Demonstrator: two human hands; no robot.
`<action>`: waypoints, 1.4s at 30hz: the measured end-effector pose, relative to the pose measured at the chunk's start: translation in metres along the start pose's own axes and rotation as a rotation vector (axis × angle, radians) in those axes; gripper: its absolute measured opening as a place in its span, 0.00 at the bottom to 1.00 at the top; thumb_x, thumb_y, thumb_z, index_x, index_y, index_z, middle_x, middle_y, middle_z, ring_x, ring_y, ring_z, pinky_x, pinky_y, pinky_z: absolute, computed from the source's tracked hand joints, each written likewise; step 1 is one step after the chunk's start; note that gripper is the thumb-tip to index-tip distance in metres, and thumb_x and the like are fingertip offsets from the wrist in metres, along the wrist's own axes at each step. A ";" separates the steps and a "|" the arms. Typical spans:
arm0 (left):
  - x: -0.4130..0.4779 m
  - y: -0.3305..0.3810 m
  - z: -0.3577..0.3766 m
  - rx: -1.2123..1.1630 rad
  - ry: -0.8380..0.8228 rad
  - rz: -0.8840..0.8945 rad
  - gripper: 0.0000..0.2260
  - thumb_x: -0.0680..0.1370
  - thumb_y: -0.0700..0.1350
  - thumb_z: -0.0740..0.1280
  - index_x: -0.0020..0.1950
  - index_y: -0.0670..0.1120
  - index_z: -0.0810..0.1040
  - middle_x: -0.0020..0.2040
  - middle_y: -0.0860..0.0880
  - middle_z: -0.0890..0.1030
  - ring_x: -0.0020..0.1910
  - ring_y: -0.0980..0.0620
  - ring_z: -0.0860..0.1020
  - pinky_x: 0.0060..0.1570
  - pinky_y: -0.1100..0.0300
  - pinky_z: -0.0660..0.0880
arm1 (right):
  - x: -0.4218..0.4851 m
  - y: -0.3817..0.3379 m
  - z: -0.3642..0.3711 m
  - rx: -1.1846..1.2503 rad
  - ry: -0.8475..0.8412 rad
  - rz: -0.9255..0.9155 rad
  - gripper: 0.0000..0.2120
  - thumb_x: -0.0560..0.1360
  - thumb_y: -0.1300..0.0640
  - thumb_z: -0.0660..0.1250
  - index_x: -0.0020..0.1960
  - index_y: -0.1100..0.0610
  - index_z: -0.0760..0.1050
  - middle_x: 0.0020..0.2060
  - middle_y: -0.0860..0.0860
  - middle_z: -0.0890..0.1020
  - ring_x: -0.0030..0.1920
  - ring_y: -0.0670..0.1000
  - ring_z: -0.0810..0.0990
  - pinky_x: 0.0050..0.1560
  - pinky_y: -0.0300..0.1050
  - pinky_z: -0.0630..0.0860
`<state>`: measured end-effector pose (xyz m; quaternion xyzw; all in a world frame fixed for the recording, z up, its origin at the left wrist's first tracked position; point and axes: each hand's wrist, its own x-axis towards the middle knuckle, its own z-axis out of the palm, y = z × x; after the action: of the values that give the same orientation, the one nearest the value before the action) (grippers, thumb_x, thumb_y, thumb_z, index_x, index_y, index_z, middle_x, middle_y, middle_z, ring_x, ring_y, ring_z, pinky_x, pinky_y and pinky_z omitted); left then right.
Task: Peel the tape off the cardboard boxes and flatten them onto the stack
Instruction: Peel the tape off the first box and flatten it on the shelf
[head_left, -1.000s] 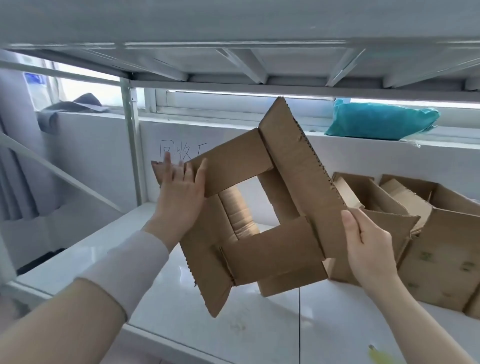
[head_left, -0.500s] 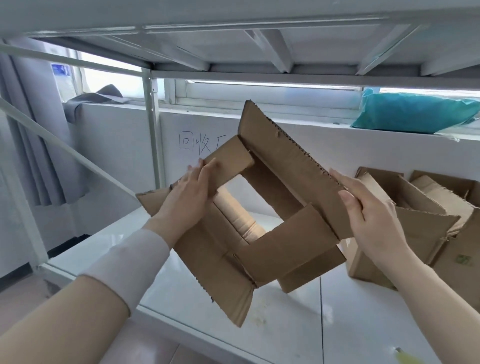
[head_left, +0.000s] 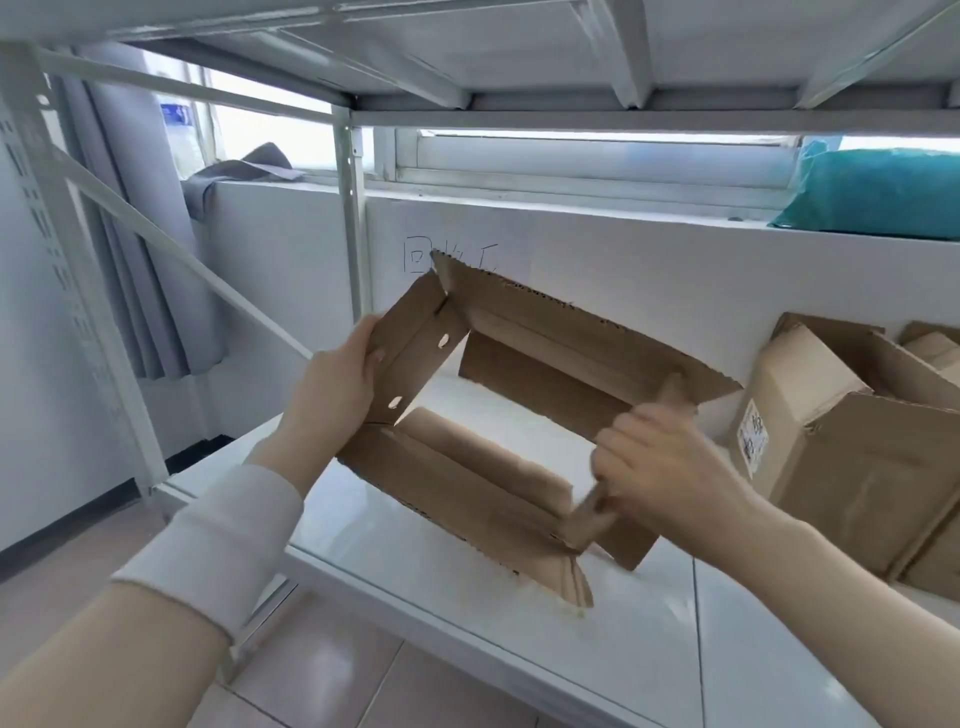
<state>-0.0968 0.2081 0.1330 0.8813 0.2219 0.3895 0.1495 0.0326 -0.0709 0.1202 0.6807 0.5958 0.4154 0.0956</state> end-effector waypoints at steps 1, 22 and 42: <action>-0.008 -0.009 0.001 -0.006 0.018 0.018 0.15 0.81 0.41 0.56 0.68 0.50 0.68 0.44 0.36 0.80 0.43 0.36 0.78 0.39 0.55 0.69 | -0.008 0.003 -0.006 0.020 0.050 0.045 0.09 0.65 0.66 0.69 0.33 0.56 0.71 0.29 0.51 0.74 0.31 0.53 0.72 0.39 0.46 0.65; -0.103 -0.015 0.102 -0.114 -0.685 0.230 0.31 0.72 0.71 0.44 0.73 0.64 0.47 0.76 0.57 0.45 0.74 0.60 0.42 0.75 0.52 0.44 | -0.097 -0.046 -0.017 0.941 -0.260 0.822 0.34 0.62 0.22 0.52 0.56 0.40 0.78 0.56 0.36 0.79 0.62 0.37 0.72 0.63 0.31 0.67; -0.105 -0.005 0.177 0.105 -0.345 0.231 0.28 0.75 0.64 0.44 0.74 0.61 0.45 0.76 0.54 0.40 0.75 0.54 0.36 0.71 0.52 0.30 | -0.112 -0.017 0.110 1.041 0.099 1.800 0.23 0.69 0.45 0.71 0.56 0.60 0.77 0.49 0.52 0.81 0.52 0.52 0.79 0.51 0.45 0.74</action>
<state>-0.0278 0.1429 -0.0501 0.9611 0.1105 0.2351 0.0936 0.1010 -0.1257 -0.0110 0.8127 -0.0234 0.0522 -0.5799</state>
